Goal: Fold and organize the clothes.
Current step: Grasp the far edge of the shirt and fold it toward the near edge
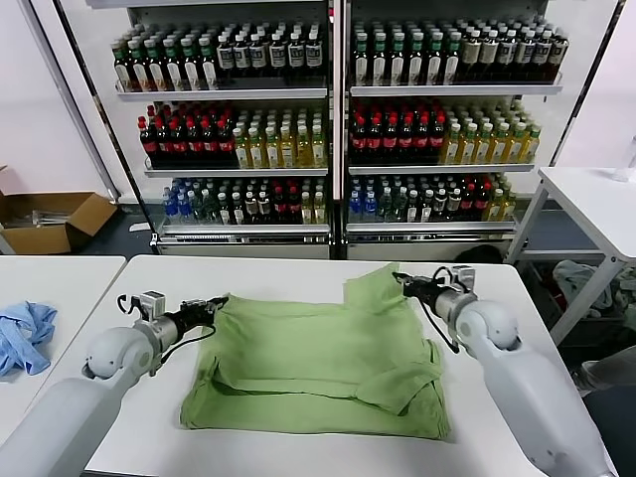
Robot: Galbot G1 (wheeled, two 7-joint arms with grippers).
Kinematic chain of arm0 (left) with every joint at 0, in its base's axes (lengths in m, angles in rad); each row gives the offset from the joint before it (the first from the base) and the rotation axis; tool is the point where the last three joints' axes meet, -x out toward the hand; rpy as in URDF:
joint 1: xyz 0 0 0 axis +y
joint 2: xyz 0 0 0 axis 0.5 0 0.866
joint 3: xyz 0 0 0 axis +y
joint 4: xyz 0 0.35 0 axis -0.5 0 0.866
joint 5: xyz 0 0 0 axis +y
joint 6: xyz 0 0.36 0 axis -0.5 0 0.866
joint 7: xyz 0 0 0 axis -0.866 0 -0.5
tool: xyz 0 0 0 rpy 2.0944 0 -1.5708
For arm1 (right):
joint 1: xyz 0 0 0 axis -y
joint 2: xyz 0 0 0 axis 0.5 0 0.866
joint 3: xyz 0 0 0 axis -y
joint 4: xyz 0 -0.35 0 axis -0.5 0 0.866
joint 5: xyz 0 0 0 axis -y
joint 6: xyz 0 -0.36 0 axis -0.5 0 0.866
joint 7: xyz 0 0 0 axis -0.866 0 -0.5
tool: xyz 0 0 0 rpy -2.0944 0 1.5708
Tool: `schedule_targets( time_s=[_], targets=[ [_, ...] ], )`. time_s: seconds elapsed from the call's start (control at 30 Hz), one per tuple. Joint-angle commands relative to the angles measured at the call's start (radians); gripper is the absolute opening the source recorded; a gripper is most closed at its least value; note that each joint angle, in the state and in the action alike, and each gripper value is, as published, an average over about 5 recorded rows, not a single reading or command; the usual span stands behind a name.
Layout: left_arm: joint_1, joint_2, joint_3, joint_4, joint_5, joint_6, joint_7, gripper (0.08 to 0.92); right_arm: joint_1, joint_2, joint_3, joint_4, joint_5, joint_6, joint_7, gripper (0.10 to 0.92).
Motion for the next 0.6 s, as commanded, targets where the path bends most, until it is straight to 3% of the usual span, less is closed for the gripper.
schedule_targets(
  time_s=[0.03,0.3,0.6],
  targets=[
    [0.22,0.086,-0.147,-0.243,-0.031,-0.009,-0.011,0.092,-0.35,-0.097,0.242,0.351,0.111,0.004,0.059,0.107],
    [0.331,0.118,-0.217,-0.34,-0.046,0.003,-0.013,0.092,-0.582,-0.075,0.396,0.51,0.144,0.014,0.078,0.107],
    [0.558,0.096,-0.338,-0.436,-0.009,0.016,-0.003,0.092,-0.797,-0.032,0.443,0.613,0.116,0.032,0.065,0.107]
  ],
)
